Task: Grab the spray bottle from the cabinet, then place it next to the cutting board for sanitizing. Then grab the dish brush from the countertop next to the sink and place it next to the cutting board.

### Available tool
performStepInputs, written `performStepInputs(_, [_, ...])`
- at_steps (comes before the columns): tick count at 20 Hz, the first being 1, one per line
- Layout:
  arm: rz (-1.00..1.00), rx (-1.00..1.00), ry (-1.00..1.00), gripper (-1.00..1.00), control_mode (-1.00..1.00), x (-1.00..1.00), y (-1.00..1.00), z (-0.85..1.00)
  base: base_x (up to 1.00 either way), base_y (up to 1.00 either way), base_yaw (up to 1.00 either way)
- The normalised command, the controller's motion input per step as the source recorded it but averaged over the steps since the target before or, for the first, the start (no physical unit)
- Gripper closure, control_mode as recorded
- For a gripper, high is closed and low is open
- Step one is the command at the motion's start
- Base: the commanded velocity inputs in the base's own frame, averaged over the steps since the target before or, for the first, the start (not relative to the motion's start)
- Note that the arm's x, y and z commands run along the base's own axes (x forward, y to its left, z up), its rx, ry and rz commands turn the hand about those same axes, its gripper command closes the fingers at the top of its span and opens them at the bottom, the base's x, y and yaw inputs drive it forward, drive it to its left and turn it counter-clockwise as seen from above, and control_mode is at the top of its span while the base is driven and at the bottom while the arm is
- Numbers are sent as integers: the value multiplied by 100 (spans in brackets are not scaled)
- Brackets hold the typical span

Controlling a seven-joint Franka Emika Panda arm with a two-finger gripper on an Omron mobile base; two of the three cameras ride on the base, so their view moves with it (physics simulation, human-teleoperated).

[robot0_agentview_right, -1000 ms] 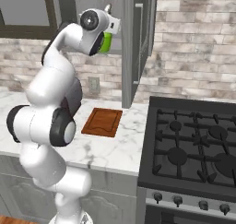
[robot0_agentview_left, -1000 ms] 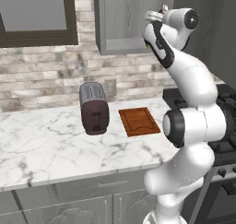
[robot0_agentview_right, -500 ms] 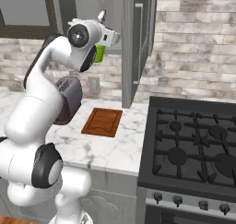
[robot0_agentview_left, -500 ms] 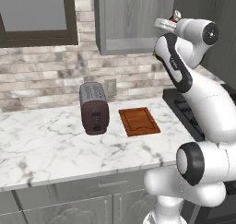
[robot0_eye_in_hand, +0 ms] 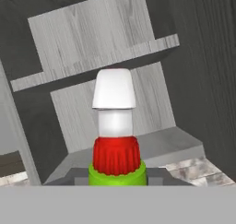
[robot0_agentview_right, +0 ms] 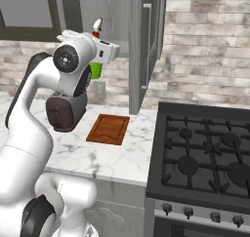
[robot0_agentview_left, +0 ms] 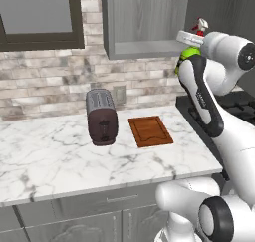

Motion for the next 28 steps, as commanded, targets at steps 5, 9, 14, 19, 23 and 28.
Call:
performStepInputs(5, [0, -1, 0, 100, -100, -95, 0, 0, 0, 0, 0])
performStepInputs(9, [0, -3, -3, 100, -100, -100, 3, -6, 0, 0, 0])
performStepInputs(14, [0, -5, 0, 100, -100, -79, 53, -64, 0, 0, 0])
performStepInputs(19, [0, -4, 1, 100, -100, -11, 56, -85, 0, 0, 0])
performStepInputs(23, [2, 0, 0, 100, -100, 30, 41, -71, 0, 0, 0])
performStepInputs(28, [1, 0, 0, 100, -100, 53, 35, -59, 0, 0, 0])
